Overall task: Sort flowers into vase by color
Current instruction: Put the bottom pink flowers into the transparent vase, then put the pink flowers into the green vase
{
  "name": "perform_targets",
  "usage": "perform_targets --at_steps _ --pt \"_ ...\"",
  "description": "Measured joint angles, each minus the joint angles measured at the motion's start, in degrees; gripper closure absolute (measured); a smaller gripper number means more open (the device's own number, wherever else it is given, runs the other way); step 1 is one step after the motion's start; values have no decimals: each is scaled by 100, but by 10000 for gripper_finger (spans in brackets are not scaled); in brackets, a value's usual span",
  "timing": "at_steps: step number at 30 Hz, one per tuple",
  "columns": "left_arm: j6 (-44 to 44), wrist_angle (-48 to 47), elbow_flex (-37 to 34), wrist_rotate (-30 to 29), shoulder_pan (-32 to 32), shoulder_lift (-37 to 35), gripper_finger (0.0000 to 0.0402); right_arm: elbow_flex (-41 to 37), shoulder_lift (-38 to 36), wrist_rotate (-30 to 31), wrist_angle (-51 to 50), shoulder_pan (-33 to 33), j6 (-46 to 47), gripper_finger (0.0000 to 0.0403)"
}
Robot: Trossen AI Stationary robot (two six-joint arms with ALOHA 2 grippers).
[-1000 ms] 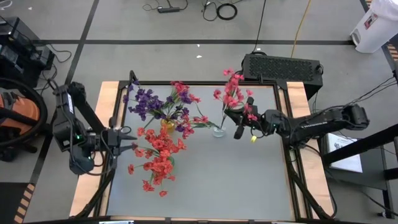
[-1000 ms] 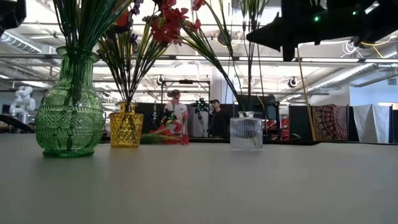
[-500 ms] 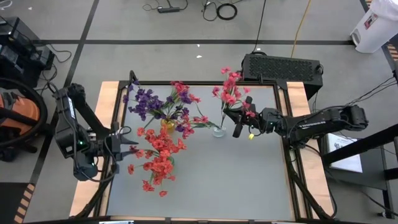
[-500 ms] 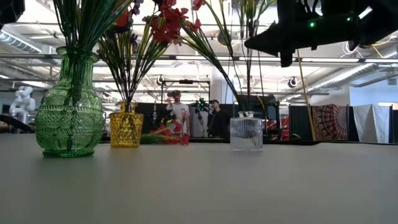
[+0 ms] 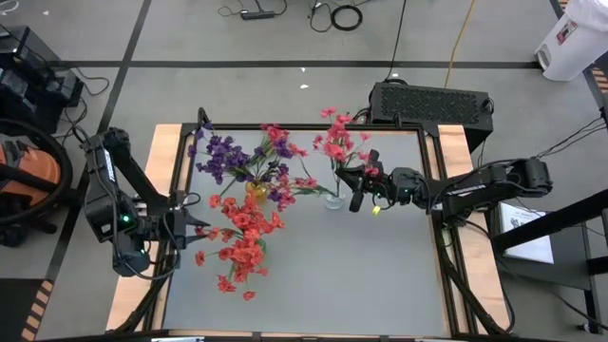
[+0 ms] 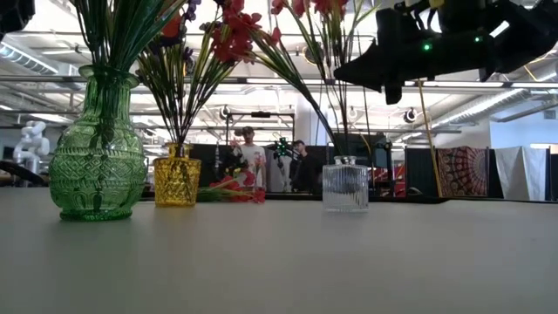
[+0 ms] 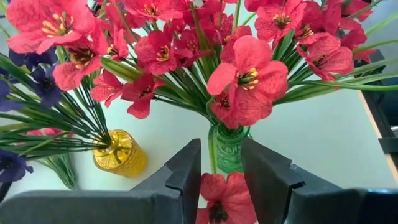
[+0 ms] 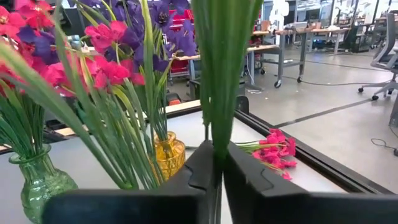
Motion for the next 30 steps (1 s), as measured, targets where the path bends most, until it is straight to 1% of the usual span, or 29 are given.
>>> perform_targets --at_steps 4,9,14,17,21,24,27,30 --pt "-92 -41 0 5 0 0 281 0 -18 2 -35 18 -55 336" --pt "-359 -164 0 6 0 0 281 2 -42 2 -66 63 -148 261" --pt "-991 -653 0 8 2 -9 281 2 -42 4 -272 136 -207 193" --pt "-1467 -975 0 91 2 -11 281 2 -42 4 -294 222 -270 161" --pt "-1865 -1257 -2 473 2 -15 281 2 -129 4 -461 353 -449 130" --pt "-1892 -1290 -2 739 2 -15 281 2 -332 4 -824 443 -500 115" --pt "-1896 -1308 -2 918 2 -15 281 2 -628 4 -1208 532 -468 106" --pt "-2026 -1417 -2 956 2 -15 281 2 -969 5 -1632 652 -331 104"
